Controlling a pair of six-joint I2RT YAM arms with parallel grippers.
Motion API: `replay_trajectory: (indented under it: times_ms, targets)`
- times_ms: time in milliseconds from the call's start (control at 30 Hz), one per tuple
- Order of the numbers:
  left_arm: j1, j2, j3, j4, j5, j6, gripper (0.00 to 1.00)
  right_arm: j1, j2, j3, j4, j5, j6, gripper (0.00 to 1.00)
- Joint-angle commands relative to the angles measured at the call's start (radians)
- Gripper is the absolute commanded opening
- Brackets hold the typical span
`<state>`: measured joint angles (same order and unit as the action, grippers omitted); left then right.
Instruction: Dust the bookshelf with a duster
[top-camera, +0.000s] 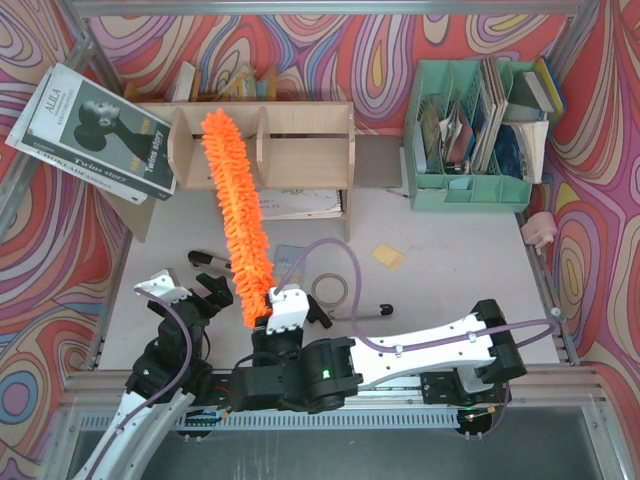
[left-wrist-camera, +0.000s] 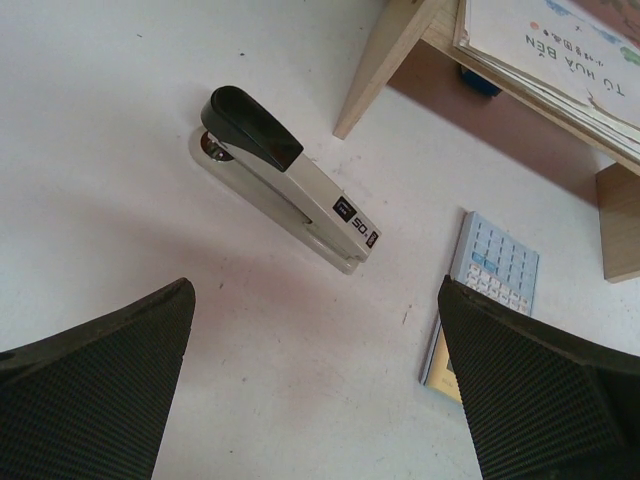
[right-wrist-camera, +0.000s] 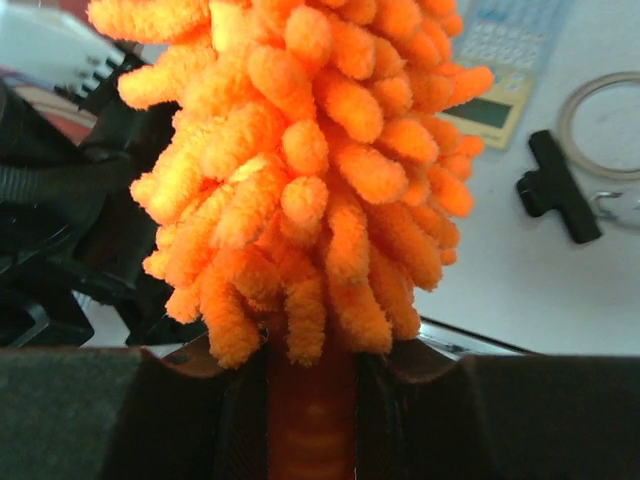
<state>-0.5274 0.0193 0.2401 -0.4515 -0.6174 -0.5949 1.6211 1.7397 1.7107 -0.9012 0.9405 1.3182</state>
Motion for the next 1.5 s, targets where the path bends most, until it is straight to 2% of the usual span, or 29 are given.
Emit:
replay_trajectory:
  times_ms: [0,233,500,700,1067,1267,1467]
  targets:
    - [-0.003,-0.014,-0.006,-0.018,-0.006,-0.005,0.98,0.002,0.019,-0.01,0.243,-0.014,-0.111,0.0]
    - [-0.002,-0.014,0.0,-0.036,-0.014,-0.015,0.98,0.0,0.109,0.014,0.359,-0.032,-0.185,0.0]
    - [-0.002,-0.015,0.008,-0.06,-0.044,-0.035,0.98,-0.036,0.158,0.054,0.412,-0.072,-0.241,0.0]
    - [-0.002,-0.014,0.018,-0.086,-0.073,-0.05,0.98,-0.052,0.171,0.052,0.38,-0.089,-0.198,0.0]
    - [-0.002,-0.015,0.031,-0.159,-0.245,-0.14,0.98,-0.11,0.171,-0.015,0.407,-0.204,-0.16,0.0]
    - [-0.002,-0.014,0.007,-0.139,-0.31,-0.144,0.98,-0.115,0.195,0.019,0.429,-0.226,-0.215,0.0]
    - [-0.002,-0.014,-0.041,0.002,-0.281,-0.046,0.98,-0.113,0.17,0.007,0.482,-0.206,-0.264,0.0]
